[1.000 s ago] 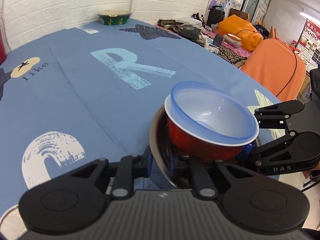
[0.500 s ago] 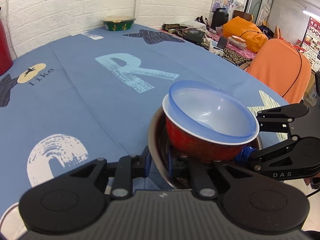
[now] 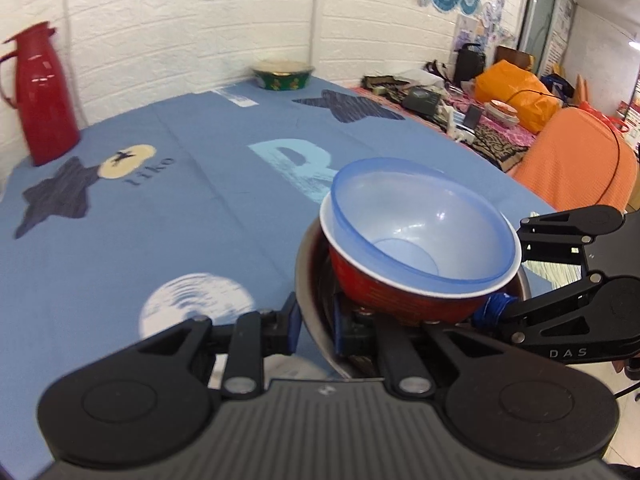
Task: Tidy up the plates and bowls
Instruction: 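Lift the nested bowls with the left tool onto the plate stack and release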
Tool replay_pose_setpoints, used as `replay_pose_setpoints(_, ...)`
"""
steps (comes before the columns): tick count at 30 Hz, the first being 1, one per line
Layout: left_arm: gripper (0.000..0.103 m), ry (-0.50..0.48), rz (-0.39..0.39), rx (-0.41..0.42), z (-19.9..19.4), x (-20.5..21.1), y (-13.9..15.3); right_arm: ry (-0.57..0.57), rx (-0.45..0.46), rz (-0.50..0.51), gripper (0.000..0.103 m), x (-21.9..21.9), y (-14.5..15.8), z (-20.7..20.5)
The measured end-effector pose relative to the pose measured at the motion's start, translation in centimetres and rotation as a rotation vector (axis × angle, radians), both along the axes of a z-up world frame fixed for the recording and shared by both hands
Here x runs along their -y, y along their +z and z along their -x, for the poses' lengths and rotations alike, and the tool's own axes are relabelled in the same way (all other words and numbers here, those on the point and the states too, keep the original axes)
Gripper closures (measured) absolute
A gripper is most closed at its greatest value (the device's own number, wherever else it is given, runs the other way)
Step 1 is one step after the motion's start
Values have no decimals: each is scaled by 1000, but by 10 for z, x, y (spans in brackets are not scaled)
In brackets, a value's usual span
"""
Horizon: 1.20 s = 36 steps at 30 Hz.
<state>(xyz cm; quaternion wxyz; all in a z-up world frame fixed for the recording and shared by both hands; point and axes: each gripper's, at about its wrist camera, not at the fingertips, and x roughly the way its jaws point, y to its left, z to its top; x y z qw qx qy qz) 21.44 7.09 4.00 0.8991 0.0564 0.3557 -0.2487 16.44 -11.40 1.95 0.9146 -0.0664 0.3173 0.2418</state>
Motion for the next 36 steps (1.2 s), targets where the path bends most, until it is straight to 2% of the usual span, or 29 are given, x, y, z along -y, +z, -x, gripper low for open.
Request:
replay_pose_setpoints(5, 97, 130, -62, 0, 30, -54, 13, 143, 14, -20, 74, -52, 11, 3)
replay_pose_setpoints(11, 97, 270, -103, -38, 58, -111, 2, 275, -38, -53, 74, -106, -4, -2)
replay_pose_setpoints(18, 98, 296, -79, -101, 65, -132, -32, 309, -118, 33, 73, -134, -25, -2)
replay_pose_setpoints(20, 97, 292, -81, -69, 68, -130, -37, 307, -88, 51, 72, -135, -24, 4)
replay_pose_setpoints(25, 95, 293, -85, -50, 68, -128, -39, 307, -100, 57, 72, -133, -24, 4)
replay_pose_setpoints(28, 84, 296, -72, -51, 69, -130, -37, 298, -107, 61, 72, -133, -23, 3)
replay_pose_setpoints(30, 68, 290, -68, -42, 71, -131, -35, 286, -109, 73, 72, -131, -20, 3)
replay_pose_setpoints(31, 63, 280, -59, -40, 72, -132, -33, 279, -109, 78, 72, -130, -18, 3)
replay_pose_setpoints(32, 53, 273, -55, -36, 74, -132, -31, 273, -109, 79, 72, -129, -16, 4)
replay_pose_setpoints(33, 36, 282, -73, -24, 76, -131, -30, 266, -113, 79, 72, -128, -14, 4)
replay_pose_setpoints(36, 35, 320, -138, -17, 75, -130, -31, 268, -173, 66, 71, -128, -17, 0)
